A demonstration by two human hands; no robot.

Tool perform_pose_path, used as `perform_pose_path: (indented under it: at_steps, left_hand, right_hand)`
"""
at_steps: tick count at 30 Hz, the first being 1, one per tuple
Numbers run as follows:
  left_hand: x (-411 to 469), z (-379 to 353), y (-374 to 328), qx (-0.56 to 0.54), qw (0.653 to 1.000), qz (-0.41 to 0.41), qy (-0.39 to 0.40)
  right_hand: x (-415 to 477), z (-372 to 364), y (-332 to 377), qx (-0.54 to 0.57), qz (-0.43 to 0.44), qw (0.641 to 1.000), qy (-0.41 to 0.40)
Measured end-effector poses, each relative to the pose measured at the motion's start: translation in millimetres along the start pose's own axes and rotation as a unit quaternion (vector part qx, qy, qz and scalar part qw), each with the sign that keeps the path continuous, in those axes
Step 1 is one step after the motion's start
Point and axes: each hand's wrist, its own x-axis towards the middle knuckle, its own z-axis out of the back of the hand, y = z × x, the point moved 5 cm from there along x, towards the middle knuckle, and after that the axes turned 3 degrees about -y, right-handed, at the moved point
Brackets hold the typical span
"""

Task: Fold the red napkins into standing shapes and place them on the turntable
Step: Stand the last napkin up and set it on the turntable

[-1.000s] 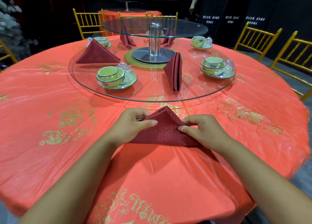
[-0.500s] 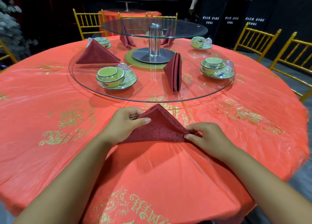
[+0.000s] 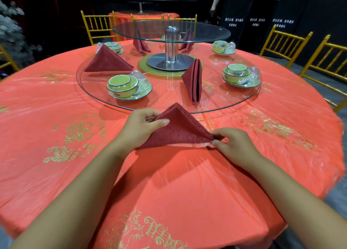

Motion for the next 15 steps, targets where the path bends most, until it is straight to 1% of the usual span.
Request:
perform_pose_path:
  at_steps: [3,5,11,15]
  left_hand:
    - [15.5,-8.4,-5.4,0.025,0.999,-0.028,-0.018]
    - [23.7,-14.0,-2.2,0.03,0.999,-0.026,-0.021]
    - [31.9,-25.5,13.5,0.021,1.0,-0.013,-0.007]
    - [35.1,-24.0,20.8,0.02,1.0,-0.009,-0.018]
  right_hand:
    - [15.8,3.8,-10.4,-0.007,-0.022,0.999,-0.028]
    - [23.2,3.4,-18.4,-0.011,-0.047,0.998,-0.029]
    - [23.4,-8.2,-31.5,-0.034,-0.068,0.997,0.002]
    - [28.3,-9.7,-28.3,-0.033,-0.061,0.997,0.022]
